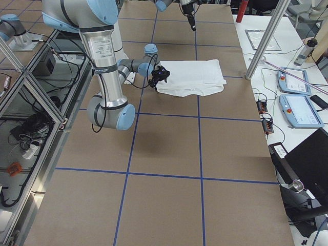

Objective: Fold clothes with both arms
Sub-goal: 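Move the right gripper to the shirt corner nearest the robot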

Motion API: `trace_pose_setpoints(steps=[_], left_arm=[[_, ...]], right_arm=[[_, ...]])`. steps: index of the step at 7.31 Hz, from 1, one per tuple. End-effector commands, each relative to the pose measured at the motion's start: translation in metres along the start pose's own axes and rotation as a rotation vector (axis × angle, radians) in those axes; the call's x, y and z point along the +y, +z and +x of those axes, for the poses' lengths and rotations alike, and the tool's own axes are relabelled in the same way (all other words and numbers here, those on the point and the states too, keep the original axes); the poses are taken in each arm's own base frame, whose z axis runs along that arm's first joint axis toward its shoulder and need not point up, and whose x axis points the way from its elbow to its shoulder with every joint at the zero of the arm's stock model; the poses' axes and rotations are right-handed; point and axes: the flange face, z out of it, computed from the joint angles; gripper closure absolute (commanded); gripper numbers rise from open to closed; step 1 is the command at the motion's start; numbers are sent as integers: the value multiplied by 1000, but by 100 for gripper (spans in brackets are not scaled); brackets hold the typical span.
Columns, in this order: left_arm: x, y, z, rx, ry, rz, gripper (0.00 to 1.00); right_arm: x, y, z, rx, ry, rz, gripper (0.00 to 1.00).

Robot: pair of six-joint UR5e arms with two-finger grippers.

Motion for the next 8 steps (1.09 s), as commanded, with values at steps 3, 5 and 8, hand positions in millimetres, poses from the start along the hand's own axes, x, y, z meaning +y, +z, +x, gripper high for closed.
trace_pose_setpoints(steps=[3,5,8], left_arm=[[0,0,0,0,0,0,39],[1,-1,1,3,1,0,39],[3,1,1,0,-17,-7,39]], right_arm=[[2,4,6,9,20,10,40],[4,2,6,9,41,6,100],[5,-5,5,2,43,-7,100]])
